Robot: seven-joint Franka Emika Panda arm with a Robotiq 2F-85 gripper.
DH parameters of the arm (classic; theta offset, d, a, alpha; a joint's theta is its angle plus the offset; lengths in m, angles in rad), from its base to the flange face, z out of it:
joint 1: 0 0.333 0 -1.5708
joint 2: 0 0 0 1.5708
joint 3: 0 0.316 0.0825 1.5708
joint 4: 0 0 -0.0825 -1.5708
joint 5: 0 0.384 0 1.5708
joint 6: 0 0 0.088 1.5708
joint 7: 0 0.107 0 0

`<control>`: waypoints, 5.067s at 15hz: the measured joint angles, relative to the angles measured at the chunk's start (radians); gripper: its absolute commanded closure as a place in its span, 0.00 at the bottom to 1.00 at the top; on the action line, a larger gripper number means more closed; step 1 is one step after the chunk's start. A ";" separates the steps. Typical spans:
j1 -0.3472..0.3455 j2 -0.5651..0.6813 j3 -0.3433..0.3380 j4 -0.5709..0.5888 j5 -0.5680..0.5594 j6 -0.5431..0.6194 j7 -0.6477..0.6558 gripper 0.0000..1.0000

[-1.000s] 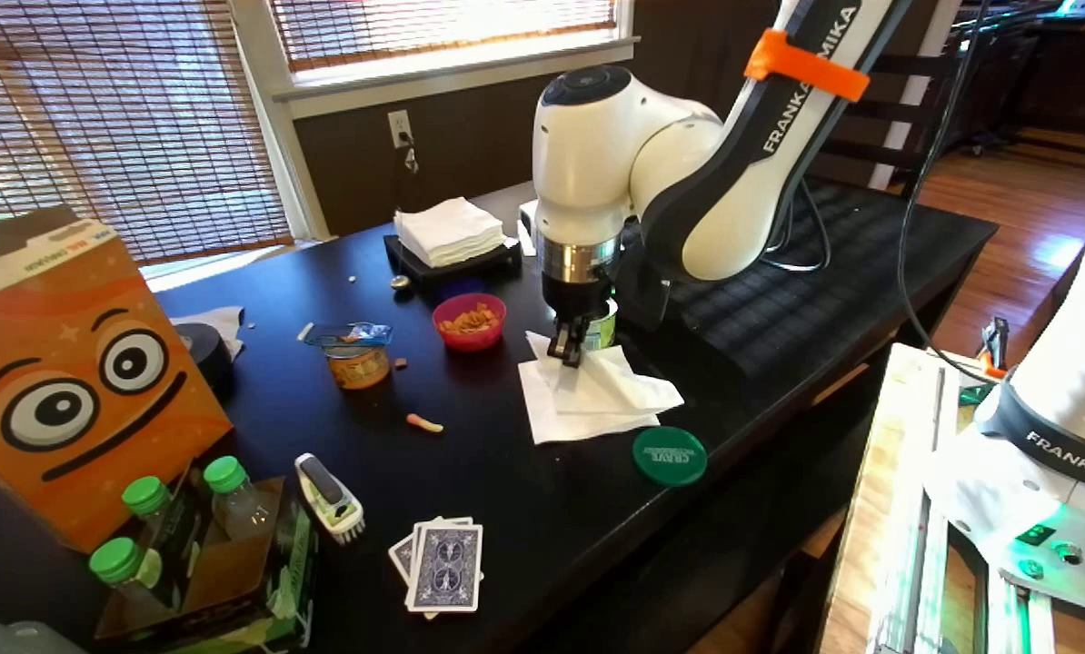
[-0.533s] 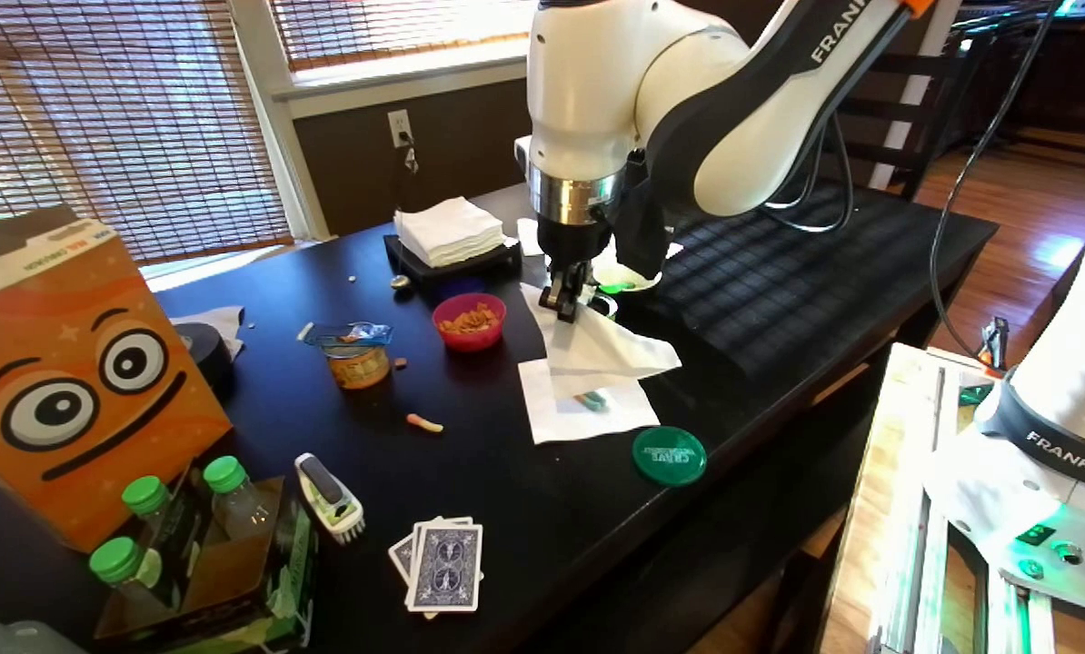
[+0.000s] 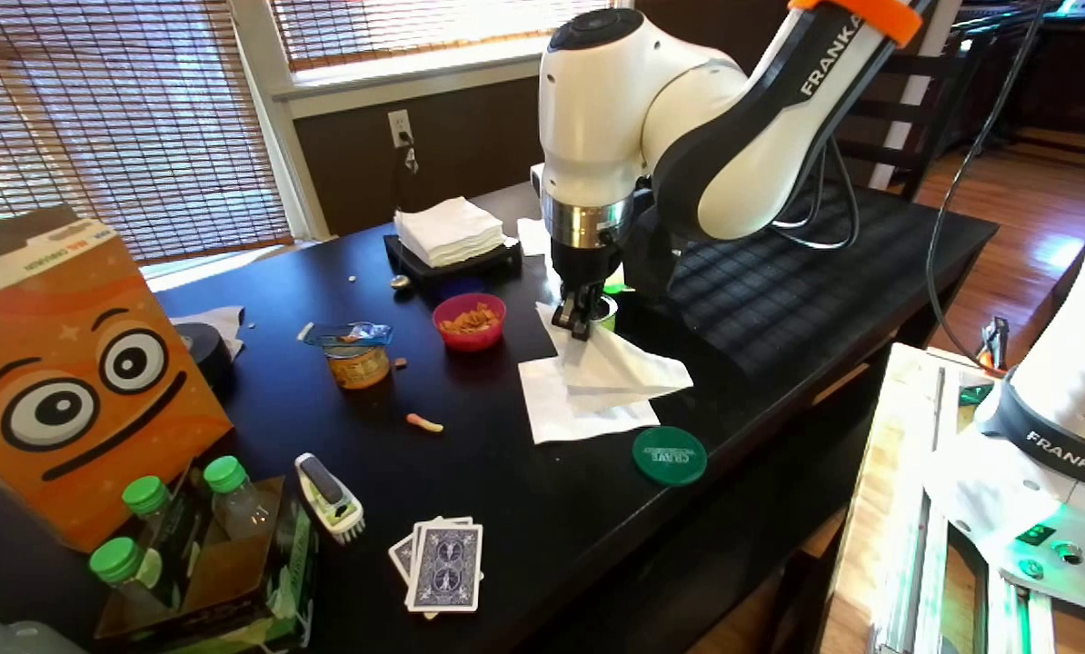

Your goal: Pick up the napkin on the left and put it on top of the napkin on the right, move the napkin back to the left and then back to the right.

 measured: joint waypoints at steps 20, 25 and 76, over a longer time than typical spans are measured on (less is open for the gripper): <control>0.074 0.163 -0.022 0.003 -0.065 0.107 0.336 0.07; 0.089 0.210 -0.022 0.005 -0.065 0.124 0.339 0.55; 0.055 0.276 -0.049 0.027 -0.107 0.158 0.311 0.00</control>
